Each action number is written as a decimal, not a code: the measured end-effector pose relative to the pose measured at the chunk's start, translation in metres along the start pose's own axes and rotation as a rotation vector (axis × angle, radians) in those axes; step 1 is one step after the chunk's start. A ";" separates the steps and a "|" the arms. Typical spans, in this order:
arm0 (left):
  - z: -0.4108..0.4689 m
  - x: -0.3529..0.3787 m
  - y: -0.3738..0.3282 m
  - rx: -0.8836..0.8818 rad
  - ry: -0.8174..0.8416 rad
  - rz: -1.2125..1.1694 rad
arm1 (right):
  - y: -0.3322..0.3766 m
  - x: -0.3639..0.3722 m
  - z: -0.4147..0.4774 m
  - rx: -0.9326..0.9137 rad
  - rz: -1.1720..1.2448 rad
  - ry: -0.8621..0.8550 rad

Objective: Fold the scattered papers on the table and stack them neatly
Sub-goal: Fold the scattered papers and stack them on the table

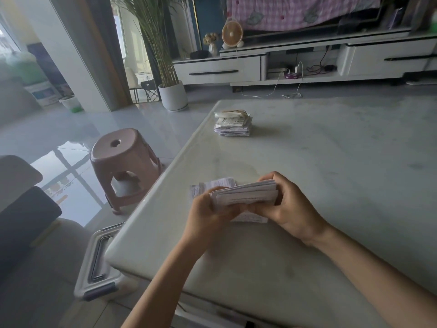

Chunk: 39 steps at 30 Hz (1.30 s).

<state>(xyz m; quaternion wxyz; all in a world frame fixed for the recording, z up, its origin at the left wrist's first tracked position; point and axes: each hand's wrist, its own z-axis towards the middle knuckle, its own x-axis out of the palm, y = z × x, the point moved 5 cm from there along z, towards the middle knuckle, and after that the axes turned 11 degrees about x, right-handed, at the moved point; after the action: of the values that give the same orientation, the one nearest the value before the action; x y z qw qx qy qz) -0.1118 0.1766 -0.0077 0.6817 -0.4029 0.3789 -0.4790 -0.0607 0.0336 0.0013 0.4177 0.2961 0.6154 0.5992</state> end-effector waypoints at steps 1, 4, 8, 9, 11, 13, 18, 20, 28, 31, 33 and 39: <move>0.000 0.000 0.002 -0.008 -0.007 0.005 | -0.002 0.000 -0.001 -0.004 0.008 -0.009; -0.001 0.002 0.004 0.010 -0.008 0.048 | -0.006 0.002 -0.003 -0.062 -0.085 -0.065; -0.001 0.004 0.002 0.033 0.029 0.057 | 0.003 0.002 -0.011 -0.362 -0.511 -0.159; 0.000 0.004 0.002 0.031 0.033 0.052 | 0.005 0.002 -0.013 -0.437 -0.649 -0.195; 0.000 0.005 0.001 0.039 0.036 0.053 | 0.006 0.002 -0.014 -0.496 -0.798 -0.237; 0.000 0.005 0.000 0.055 0.040 0.071 | 0.006 0.003 -0.014 -0.494 -0.813 -0.254; -0.003 0.006 -0.003 0.077 0.003 0.138 | 0.002 0.003 -0.012 -0.425 -0.708 -0.226; -0.003 0.007 -0.006 0.089 -0.025 0.136 | 0.002 -0.006 -0.008 -0.249 -0.371 -0.212; -0.008 0.004 -0.010 -0.027 0.005 -0.200 | 0.007 -0.008 -0.008 0.133 0.088 0.103; -0.008 0.005 -0.006 -0.097 -0.047 -0.211 | 0.009 -0.006 -0.007 0.087 0.015 0.014; -0.005 0.004 -0.006 -0.126 -0.080 -0.186 | 0.006 -0.006 -0.005 0.111 0.028 -0.007; -0.006 0.006 -0.008 -0.114 -0.294 -0.101 | 0.003 -0.003 -0.009 0.172 0.054 -0.012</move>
<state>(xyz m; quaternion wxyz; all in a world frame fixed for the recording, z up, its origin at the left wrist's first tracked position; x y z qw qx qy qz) -0.1181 0.1685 -0.0035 0.6809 -0.5252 0.2809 -0.4262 -0.0675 0.0271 0.0039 0.3783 0.3509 0.6539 0.5534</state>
